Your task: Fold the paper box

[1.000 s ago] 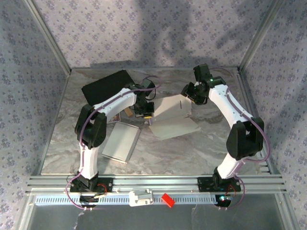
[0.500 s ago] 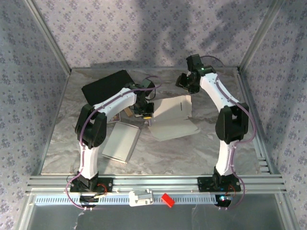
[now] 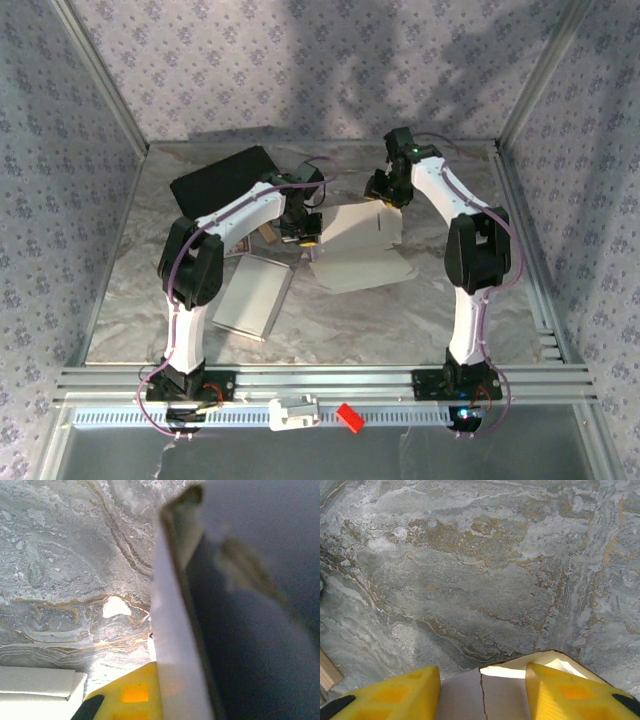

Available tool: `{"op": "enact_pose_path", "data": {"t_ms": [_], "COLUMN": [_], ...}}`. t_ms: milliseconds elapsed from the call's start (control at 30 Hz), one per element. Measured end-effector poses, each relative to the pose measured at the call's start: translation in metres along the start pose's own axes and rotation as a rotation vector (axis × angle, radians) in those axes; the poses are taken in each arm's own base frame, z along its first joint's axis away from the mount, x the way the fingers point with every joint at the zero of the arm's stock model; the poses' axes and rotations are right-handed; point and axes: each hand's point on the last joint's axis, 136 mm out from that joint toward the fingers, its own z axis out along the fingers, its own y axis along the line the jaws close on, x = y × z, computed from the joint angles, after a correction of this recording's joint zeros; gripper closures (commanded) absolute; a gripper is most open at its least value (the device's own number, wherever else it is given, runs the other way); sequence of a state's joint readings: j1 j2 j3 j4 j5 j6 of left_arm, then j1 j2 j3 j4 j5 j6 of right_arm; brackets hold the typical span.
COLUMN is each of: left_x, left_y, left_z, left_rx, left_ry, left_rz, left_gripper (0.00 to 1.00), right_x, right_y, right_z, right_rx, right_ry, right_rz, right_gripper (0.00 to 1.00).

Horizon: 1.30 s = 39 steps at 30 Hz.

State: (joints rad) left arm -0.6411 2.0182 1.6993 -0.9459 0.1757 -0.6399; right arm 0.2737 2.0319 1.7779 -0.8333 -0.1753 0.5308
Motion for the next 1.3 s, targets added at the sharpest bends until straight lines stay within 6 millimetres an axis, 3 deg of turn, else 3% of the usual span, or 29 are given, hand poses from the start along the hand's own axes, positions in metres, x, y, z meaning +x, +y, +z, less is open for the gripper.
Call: {"op": "enact_pose_path", "data": {"t_ms": [367,533,700,833,933,1100,1300], "left_x": [-0.002,-0.002,-0.008,-0.009,-0.01,-0.013,-0.013], "left_y": [0.0,-0.001,-0.004,-0.002,0.0,-0.001,-0.001], "left_z": [0.0,0.0,0.002,0.007,0.008,0.006,0.008], "left_rx": [0.0,0.0,0.013,0.007,0.003,0.009,0.009], "left_ry": [-0.007,-0.012,-0.037,-0.052,-0.062,-0.084,-0.092], "left_rz": [0.004,0.006,0.017,0.035,0.057,0.092,0.113], "left_gripper": [1.0,1.0,1.0,1.0,1.0,1.0,1.0], "right_x": [0.001,0.001,0.012,0.037,0.058,0.087,0.091], "right_y": [0.024,0.024,0.006,-0.022,-0.031,-0.043,-0.067], "right_z": [-0.017,-0.022,-0.042,-0.065,-0.073,-0.043,0.002], "right_rx": [-0.134,-0.151,-0.134,-0.123,-0.137,-0.129,-0.073], "right_ry": [-0.013,-0.022,-0.058,-0.115,-0.145,-0.078,0.006], "right_rz": [0.083,0.121,0.152,0.169,0.156,0.153,0.175], "right_gripper": [0.61,0.59,0.56,0.63,0.67,0.67,0.6]}}
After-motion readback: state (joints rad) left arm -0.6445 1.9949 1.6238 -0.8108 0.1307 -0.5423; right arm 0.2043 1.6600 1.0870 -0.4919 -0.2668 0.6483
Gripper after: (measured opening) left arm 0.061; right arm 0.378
